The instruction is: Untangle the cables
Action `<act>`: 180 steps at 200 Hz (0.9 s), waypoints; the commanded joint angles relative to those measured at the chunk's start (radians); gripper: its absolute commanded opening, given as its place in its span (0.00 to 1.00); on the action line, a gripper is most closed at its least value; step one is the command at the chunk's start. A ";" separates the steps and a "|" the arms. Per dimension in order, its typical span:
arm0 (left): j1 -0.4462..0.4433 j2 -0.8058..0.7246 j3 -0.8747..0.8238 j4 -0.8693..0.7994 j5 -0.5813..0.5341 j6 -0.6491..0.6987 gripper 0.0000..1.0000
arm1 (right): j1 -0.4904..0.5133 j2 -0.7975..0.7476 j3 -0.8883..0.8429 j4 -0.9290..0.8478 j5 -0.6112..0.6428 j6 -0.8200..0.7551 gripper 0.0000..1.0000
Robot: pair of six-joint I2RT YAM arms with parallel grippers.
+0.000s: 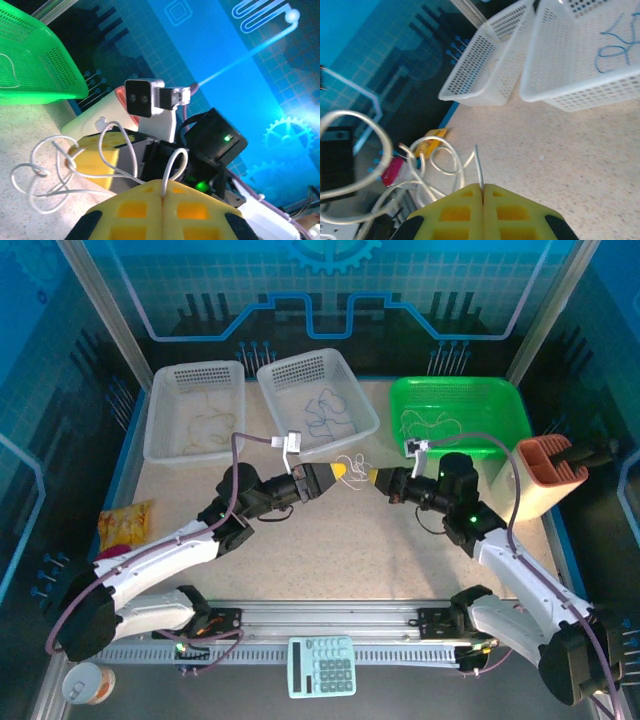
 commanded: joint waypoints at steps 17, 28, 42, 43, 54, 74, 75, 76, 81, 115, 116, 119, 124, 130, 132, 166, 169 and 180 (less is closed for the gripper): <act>0.010 -0.032 0.126 0.108 0.006 -0.077 0.00 | -0.026 0.060 -0.108 -0.027 0.133 -0.035 0.00; 0.010 -0.032 0.154 0.115 0.013 -0.086 0.00 | -0.030 0.083 -0.134 -0.011 0.145 -0.032 0.00; 0.009 -0.033 0.190 0.112 0.028 -0.086 0.00 | -0.033 0.107 -0.157 -0.001 0.161 -0.026 0.00; 0.009 -0.033 0.192 0.111 0.029 -0.086 0.00 | -0.032 0.109 -0.159 -0.001 0.162 -0.026 0.00; 0.009 -0.037 0.214 0.094 0.037 -0.071 0.00 | -0.035 0.122 -0.171 0.001 0.174 -0.022 0.00; 0.010 -0.054 0.249 0.021 0.046 -0.006 0.00 | -0.039 0.137 -0.190 -0.001 0.190 -0.017 0.00; 0.011 -0.056 0.250 0.017 0.045 -0.002 0.00 | -0.039 0.137 -0.191 -0.002 0.191 -0.017 0.00; 0.011 -0.058 0.251 0.013 0.045 0.002 0.00 | -0.039 0.138 -0.192 -0.002 0.192 -0.018 0.00; 0.010 -0.065 0.259 -0.010 0.043 0.023 0.00 | -0.041 0.139 -0.193 -0.009 0.200 -0.017 0.00; 0.010 -0.120 0.271 -0.129 -0.010 0.152 0.00 | -0.052 0.132 -0.214 0.004 0.147 -0.005 0.00; 0.010 -0.121 0.271 -0.131 -0.012 0.153 0.00 | -0.052 0.131 -0.214 0.006 0.142 -0.006 0.00; 0.010 -0.124 0.269 -0.135 -0.013 0.160 0.00 | -0.053 0.131 -0.214 0.010 0.126 -0.007 0.00; 0.010 -0.124 0.268 -0.142 -0.015 0.166 0.00 | -0.052 0.129 -0.211 0.016 0.101 -0.007 0.03; 0.010 -0.124 0.267 -0.148 -0.012 0.171 0.00 | -0.051 0.122 -0.208 0.020 0.075 -0.007 0.15; 0.010 -0.123 0.267 -0.148 -0.012 0.171 0.00 | -0.050 0.120 -0.208 0.021 0.069 -0.006 0.20; 0.010 -0.093 0.222 -0.121 0.010 0.160 0.00 | -0.049 0.009 -0.155 -0.076 0.051 -0.027 0.47; 0.009 -0.091 0.217 -0.118 0.010 0.159 0.00 | -0.050 -0.002 -0.148 -0.088 0.052 -0.030 0.47; 0.011 -0.084 0.192 -0.097 0.016 0.155 0.00 | -0.050 -0.039 -0.117 -0.139 0.055 -0.042 0.47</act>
